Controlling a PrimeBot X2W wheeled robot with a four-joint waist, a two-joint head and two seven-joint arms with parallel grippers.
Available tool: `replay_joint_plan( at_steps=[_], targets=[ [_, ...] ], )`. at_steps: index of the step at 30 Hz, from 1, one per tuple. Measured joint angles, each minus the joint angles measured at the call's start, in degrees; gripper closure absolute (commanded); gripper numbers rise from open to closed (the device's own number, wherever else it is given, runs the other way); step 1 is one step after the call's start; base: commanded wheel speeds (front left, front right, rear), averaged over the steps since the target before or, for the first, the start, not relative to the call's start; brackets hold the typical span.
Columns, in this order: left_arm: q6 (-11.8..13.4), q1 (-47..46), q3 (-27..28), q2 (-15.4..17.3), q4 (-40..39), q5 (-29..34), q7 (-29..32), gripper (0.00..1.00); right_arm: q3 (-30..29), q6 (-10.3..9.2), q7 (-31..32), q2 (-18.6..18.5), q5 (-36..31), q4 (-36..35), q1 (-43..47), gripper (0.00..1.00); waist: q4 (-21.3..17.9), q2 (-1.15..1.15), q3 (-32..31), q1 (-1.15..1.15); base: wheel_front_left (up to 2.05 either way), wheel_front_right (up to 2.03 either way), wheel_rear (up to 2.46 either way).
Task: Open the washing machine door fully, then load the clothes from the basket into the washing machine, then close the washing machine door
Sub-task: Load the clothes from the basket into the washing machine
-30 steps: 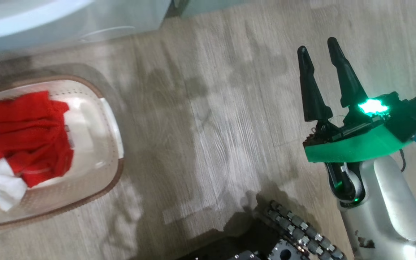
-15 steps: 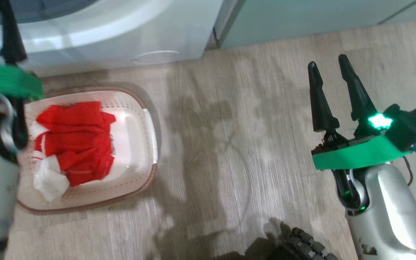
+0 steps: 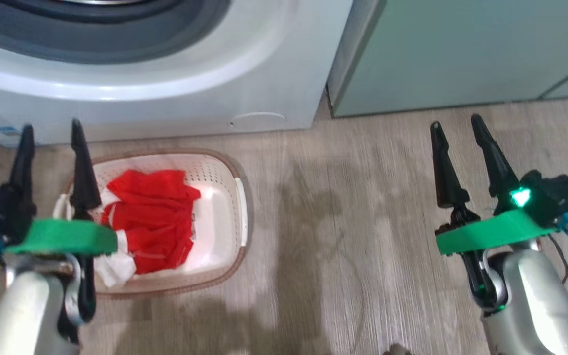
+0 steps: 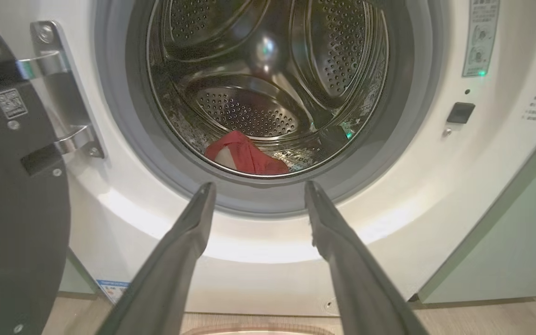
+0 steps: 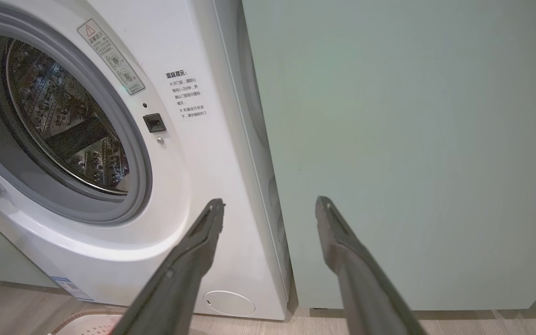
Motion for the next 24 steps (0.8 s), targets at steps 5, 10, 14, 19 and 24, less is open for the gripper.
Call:
replay_joint_plan(
  at_steps=[5,10,14,19,24],
  targets=[
    [-0.05,5.2,-0.43,-1.62,-1.22,1.53,0.0,0.0,-1.2,0.0,0.53,0.01,-0.99,0.8,2.91,0.0,1.72,0.0,-4.6,0.0,0.0,0.0,0.0],
    [-0.7,8.28,-1.44,-2.42,-1.43,2.6,0.0,0.0,-2.22,0.0,1.9,0.01,-1.42,0.43,6.03,0.0,2.79,0.0,-8.49,0.0,0.0,0.0,0.0],
    [-1.64,10.1,-2.38,-2.65,-1.27,3.04,0.0,0.0,-2.65,0.0,3.12,0.02,-1.42,-0.33,8.14,0.0,3.3,0.0,-11.22,0.0,0.0,0.0,0.0],
    [-2.18,11.02,-2.93,-3.18,-0.27,3.56,0.0,0.0,-3.15,0.0,4.02,0.02,-1.41,-1.31,10.25,0.0,3.68,0.0,-13.97,0.0,0.0,0.0,0.0],
    [-3.19,11.02,-3.27,-3.6,0.91,3.57,0.0,0.0,-3.67,0.0,4.63,0.03,-1.4,-2.15,12.15,0.0,3.88,0.0,-16.06,0.0,0.0,0.0,0.0]
  ],
)
